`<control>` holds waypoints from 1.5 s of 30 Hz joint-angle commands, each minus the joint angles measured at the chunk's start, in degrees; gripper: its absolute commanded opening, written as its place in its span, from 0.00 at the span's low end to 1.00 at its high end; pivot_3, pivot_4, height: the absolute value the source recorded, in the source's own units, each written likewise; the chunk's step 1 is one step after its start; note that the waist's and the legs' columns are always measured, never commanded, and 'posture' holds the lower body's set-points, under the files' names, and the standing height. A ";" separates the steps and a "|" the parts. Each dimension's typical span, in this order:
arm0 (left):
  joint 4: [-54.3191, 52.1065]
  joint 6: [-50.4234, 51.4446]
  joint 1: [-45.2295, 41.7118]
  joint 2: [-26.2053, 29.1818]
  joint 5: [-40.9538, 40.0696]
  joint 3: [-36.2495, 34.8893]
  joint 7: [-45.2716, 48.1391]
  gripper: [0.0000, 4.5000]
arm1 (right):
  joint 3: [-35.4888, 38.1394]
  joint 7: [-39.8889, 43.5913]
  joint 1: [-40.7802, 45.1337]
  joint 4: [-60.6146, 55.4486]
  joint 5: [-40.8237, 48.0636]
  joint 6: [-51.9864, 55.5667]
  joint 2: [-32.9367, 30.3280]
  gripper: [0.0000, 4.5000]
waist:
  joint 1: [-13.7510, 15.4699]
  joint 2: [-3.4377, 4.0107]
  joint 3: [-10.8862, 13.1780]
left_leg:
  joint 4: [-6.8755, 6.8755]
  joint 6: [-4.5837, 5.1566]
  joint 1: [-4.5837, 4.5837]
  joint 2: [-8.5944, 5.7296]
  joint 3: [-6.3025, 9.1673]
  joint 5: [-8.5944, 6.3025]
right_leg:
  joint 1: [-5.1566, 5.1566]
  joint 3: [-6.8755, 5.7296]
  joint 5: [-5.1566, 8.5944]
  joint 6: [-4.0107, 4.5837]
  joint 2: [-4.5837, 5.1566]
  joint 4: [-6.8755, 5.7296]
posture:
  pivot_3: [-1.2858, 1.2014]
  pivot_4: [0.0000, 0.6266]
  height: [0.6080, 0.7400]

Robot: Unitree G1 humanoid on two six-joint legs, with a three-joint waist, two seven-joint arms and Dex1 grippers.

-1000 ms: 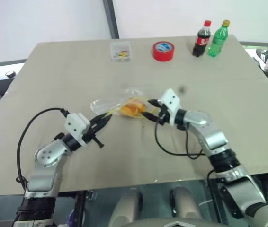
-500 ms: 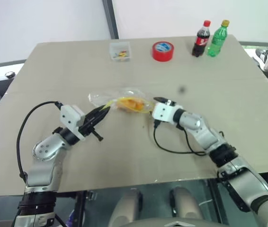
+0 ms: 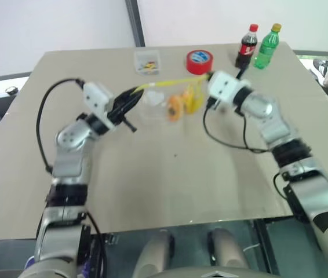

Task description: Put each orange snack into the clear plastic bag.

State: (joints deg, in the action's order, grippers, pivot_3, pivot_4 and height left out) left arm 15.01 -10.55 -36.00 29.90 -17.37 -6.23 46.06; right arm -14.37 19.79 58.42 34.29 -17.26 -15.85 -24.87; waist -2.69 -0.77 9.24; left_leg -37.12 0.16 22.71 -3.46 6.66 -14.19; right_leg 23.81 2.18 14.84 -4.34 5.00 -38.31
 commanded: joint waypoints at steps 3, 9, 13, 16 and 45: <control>-2.82 -8.66 3.51 0.42 4.24 1.33 0.41 0.00 | 5.55 3.51 -10.80 -12.99 2.61 5.29 -7.26 0.02 | -0.71 -0.01 -0.02 | 0.22 0.00 0.14 0.04 0.00 0.00 | 0.09 0.03 -0.01 -0.01 0.06 0.32 | 0.52 0.24 1.00; -13.06 -10.89 18.64 0.41 7.64 5.14 -0.26 0.00 | 5.64 14.51 -35.05 -38.69 6.44 19.51 -12.42 0.14 | -0.94 0.02 -0.02 | 0.45 0.03 0.33 0.11 -0.06 -0.02 | 0.35 0.16 0.00 -0.02 0.10 0.41 | 0.52 0.24 1.00; -17.44 -8.11 22.48 -0.09 7.36 5.29 -2.11 0.00 | 7.99 19.73 -44.80 -51.52 11.34 28.08 -15.23 0.51 | -0.04 0.20 0.18 | 0.20 0.31 0.14 0.16 -0.07 -0.16 | 0.16 0.18 -0.12 -0.07 -0.01 0.19 | 0.52 0.24 1.00; -17.74 -7.53 22.21 0.32 8.29 5.81 -2.31 0.00 | 8.17 23.51 -44.55 -60.19 14.52 30.80 -16.42 0.51 | 0.21 0.27 0.24 | -0.09 0.33 -0.41 0.36 -0.11 -0.18 | -0.49 0.16 -0.29 -0.06 -0.29 0.24 | 0.52 0.24 1.00; -18.81 -11.65 20.76 1.78 14.59 9.15 -2.25 0.00 | -10.63 24.14 -21.48 -46.89 1.71 22.76 -0.28 0.27 | 0.58 0.14 0.21 | -0.10 0.07 0.00 0.32 0.05 -0.04 | -0.20 0.00 -0.34 -0.06 -0.20 0.39 | 0.52 0.24 1.00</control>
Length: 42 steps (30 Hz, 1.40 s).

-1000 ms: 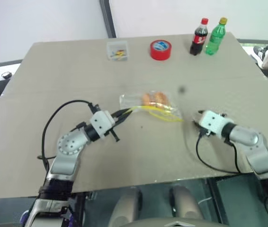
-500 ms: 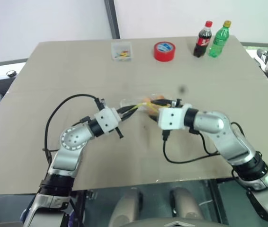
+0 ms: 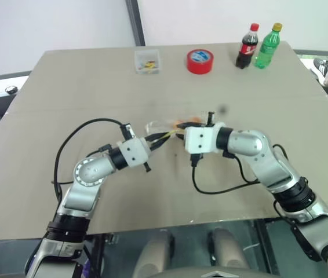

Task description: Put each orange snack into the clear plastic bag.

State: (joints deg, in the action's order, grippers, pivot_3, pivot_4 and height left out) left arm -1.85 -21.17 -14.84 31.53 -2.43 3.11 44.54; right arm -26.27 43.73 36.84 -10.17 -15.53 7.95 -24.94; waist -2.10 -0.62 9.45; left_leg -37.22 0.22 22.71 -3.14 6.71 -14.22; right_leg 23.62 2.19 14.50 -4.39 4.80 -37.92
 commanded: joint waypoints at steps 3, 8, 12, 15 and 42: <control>-1.83 -0.94 -0.36 0.20 -0.49 -0.26 -0.75 0.00 | 1.58 0.38 0.18 -2.74 0.04 -0.74 -0.31 0.27 | -0.04 0.00 0.00 | 0.00 0.00 0.00 -0.01 0.00 0.00 | 0.00 0.00 0.00 0.00 0.00 0.00 | 0.52 0.24 1.00; -1.33 -1.02 -0.63 0.33 -0.58 -0.32 -0.59 0.00 | 1.69 0.42 0.42 -3.02 -0.26 -0.98 -0.63 0.27 | -0.04 0.00 0.00 | 0.00 0.00 0.00 -0.01 0.00 0.00 | 0.00 0.00 0.00 0.00 0.00 0.00 | 0.52 0.24 1.00; -1.23 -1.50 -0.48 0.45 -0.48 -0.15 -0.35 0.00 | 1.75 0.44 0.69 -2.65 -0.28 -1.27 -0.61 0.27 | -0.05 0.00 0.00 | 0.00 0.00 0.00 -0.01 0.00 0.00 | 0.00 0.00 0.00 0.00 0.00 -0.01 | 0.52 0.24 1.00; -1.28 -1.55 -0.15 0.52 -0.61 -0.29 -0.34 0.00 | 2.06 0.06 1.32 -2.39 -0.22 -1.18 -0.13 0.04 | -0.06 0.00 0.00 | 0.00 0.00 0.00 -0.01 0.00 0.00 | 0.00 0.00 0.00 0.00 0.00 -0.01 | 0.52 0.24 1.00; 0.41 -1.95 -0.39 -0.17 -0.42 -0.24 -0.78 0.00 | 2.54 1.50 1.34 -3.62 0.25 -0.46 1.07 0.36 | -0.09 0.00 0.00 | -0.01 0.00 0.00 -0.02 0.00 0.00 | 0.00 0.00 0.00 0.00 0.00 -0.02 | 0.52 0.24 1.00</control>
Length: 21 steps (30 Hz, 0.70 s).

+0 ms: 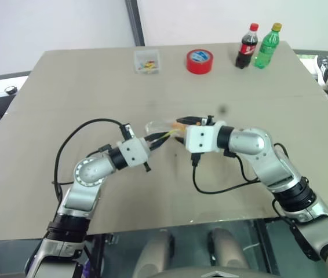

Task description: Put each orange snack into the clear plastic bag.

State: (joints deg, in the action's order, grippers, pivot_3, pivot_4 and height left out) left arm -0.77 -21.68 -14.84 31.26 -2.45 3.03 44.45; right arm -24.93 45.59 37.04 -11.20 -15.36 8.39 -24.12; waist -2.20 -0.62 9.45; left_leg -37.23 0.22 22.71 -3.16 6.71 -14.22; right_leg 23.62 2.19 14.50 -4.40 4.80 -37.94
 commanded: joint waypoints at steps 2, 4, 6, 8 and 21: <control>-0.65 -1.60 -0.30 0.06 -0.36 -0.17 -0.72 0.00 | 1.08 -0.45 1.18 -2.44 -0.18 -1.24 0.18 0.13 | 0.01 0.00 0.00 | 0.00 0.00 0.00 0.00 0.00 0.00 | 0.00 0.00 0.00 0.00 0.00 0.00 | 0.52 0.24 1.00; -0.72 -1.74 -0.19 0.07 -0.33 -0.16 -0.77 0.00 | 0.98 -0.44 1.21 -2.34 -0.36 -1.50 0.13 0.06 | 0.01 0.00 0.00 | 0.00 0.00 0.00 0.00 0.00 0.00 | 0.00 0.00 0.00 0.00 0.00 0.00 | 0.52 0.24 1.00; -0.90 -1.76 -0.17 0.15 -0.31 -0.13 -0.86 0.00 | 0.86 -0.38 1.27 -2.27 -0.49 -1.92 0.15 0.06 | 0.00 0.00 0.00 | 0.00 0.00 0.00 0.00 0.00 0.00 | 0.00 0.00 0.00 0.00 0.00 0.00 | 0.52 0.24 1.00; -1.05 -1.72 -0.20 0.21 -0.26 -0.10 -0.91 0.00 | 0.73 -0.35 1.40 -2.07 -0.54 -2.26 0.29 0.06 | 0.01 0.00 0.00 | 0.00 0.00 0.00 0.00 0.00 0.00 | 0.00 0.00 0.00 0.00 0.00 0.00 | 0.52 0.24 1.00; -2.62 -1.22 -0.12 0.16 -0.59 0.09 -0.92 0.00 | 0.68 -0.55 1.62 0.04 -1.62 -4.15 0.61 0.06 | -0.01 0.00 0.00 | 0.00 0.00 0.00 -0.01 0.00 0.00 | 0.00 0.00 0.00 0.00 0.00 -0.01 | 0.52 0.24 1.00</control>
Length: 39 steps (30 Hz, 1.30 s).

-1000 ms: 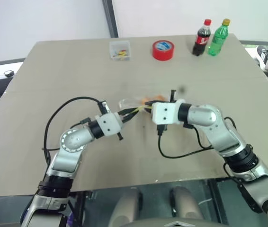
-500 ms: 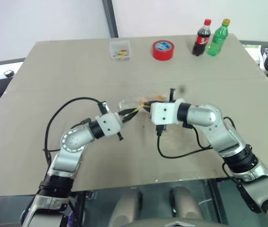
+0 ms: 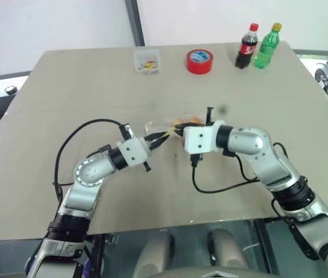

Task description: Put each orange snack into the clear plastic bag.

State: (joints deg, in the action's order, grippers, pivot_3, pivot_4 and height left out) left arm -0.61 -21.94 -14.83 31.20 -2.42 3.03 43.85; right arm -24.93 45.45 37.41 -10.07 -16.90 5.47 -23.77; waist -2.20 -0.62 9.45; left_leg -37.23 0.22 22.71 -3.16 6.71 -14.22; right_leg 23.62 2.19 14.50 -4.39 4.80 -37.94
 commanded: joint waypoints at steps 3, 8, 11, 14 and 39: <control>-3.36 -0.81 0.14 0.23 -1.10 -0.18 -0.31 0.00 | 0.89 -0.38 0.82 -1.26 -0.38 -0.90 -0.03 0.06 | 0.00 0.00 0.00 | 0.00 0.00 0.00 0.00 0.00 0.00 | 0.00 0.00 0.00 0.00 0.00 0.00 | 0.52 0.24 1.00; -3.87 -0.39 0.64 0.34 -2.29 -1.23 -0.52 0.00 | 1.94 -0.19 -0.49 -1.81 -0.75 -0.01 -1.57 0.06 | 0.02 0.00 0.00 | 0.00 0.00 0.00 0.01 0.00 0.00 | 0.00 0.00 0.00 0.00 0.00 0.00 | 0.52 0.24 1.00; -3.78 -0.20 0.59 0.47 -2.58 -1.50 -0.61 0.00 | 2.69 -0.08 -1.49 -2.43 -0.58 0.70 -2.64 0.06 | 0.03 0.00 0.00 | 0.00 0.00 0.00 0.01 0.00 0.00 | 0.00 0.00 0.00 0.00 0.00 0.00 | 0.52 0.24 1.00; -3.60 -0.37 0.55 0.62 -2.48 -1.47 -0.65 0.00 | 3.19 -0.19 -2.36 -3.13 -0.46 1.47 -3.40 0.06 | 0.04 0.00 0.00 | -0.01 0.00 0.00 0.00 0.00 0.00 | 0.00 0.00 0.00 0.00 0.00 0.00 | 0.52 0.24 1.00; -0.18 -1.14 2.04 1.14 -4.63 -5.50 -2.16 0.00 | 12.35 -0.82 -13.77 -6.44 2.52 7.50 -12.42 0.06 | -0.03 0.00 0.00 | -0.02 0.08 -0.03 0.02 -0.07 -0.05 | -0.01 0.05 0.00 0.00 0.00 -0.02 | 0.52 0.24 1.00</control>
State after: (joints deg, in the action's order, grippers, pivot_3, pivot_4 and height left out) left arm 0.55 -21.70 -12.93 32.14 -6.30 -1.72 42.06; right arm -14.93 44.57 23.19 -12.43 -16.44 11.50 -36.65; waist -2.24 -0.62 9.45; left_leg -37.25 0.31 22.68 -3.14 6.64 -14.27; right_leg 23.60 2.24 14.50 -4.40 4.80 -37.96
